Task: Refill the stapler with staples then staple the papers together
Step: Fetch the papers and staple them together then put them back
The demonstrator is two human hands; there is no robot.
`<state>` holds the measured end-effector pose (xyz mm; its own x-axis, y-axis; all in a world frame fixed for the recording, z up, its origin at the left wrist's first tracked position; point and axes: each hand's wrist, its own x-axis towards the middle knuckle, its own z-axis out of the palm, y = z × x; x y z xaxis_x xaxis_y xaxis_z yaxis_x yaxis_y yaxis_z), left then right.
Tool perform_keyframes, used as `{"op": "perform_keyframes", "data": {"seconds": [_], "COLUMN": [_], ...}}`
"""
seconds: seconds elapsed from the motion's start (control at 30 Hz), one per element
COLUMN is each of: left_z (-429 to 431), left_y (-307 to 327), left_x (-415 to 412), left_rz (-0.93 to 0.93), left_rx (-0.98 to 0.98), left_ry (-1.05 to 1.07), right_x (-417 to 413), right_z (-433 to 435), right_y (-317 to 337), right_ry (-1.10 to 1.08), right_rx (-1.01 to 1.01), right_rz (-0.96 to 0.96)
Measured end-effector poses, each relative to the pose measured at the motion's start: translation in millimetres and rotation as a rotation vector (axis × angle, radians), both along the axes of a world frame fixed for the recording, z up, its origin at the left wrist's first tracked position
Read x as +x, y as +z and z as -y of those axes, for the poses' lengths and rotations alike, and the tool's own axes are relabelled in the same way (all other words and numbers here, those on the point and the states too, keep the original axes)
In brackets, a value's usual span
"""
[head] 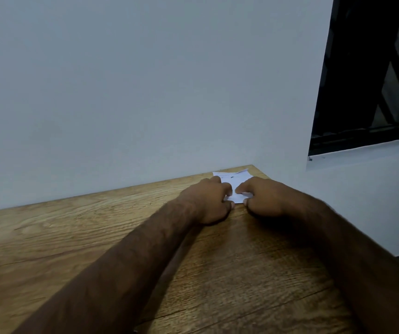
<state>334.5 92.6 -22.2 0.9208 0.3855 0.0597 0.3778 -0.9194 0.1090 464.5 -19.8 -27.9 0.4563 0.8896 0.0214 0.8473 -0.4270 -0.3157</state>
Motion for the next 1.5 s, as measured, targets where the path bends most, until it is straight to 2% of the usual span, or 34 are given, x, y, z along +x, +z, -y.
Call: {"op": "perform_keyframes", "data": {"seconds": [0.2, 0.47, 0.7, 1.07, 1.23, 1.43, 1.5], "left_z": [0.2, -3.2, -13.9, -12.7, -5.8, -8.1, -8.0], "left_y": [0.1, 10.3, 25.9, 31.4, 23.0, 7.2, 1.7], "left_x": [-13.4, -73.4, -157.4, -250.5, -256.4, -258.8, -261.8], "left_rz": [-0.011, -0.106, -0.166, -0.156, -0.05, 0.149, 0.201], "left_rx": [0.025, 0.133, 0.028, -0.114, -0.125, -0.177, -0.165], "left_ry": [-0.038, -0.033, 0.04, 0.09, 0.017, -0.109, -0.119], "right_x": [-5.9, -37.0, -98.7, -173.0, -186.4, -190.7, -192.2], "right_z": [3.3, 0.5, -12.9, -13.4, -7.7, -1.8, 3.6], "right_y": [4.1, 7.4, 4.9, 2.9, 3.7, 17.4, 24.6], "right_ry": [0.027, 0.172, 0.407, 0.619, 0.692, 0.637, 0.635], "right_rx": [-0.005, 0.119, 0.143, 0.159, 0.163, 0.092, 0.127], "right_rz": [0.144, 0.101, 0.103, 0.05, 0.066, 0.022, -0.009]}}
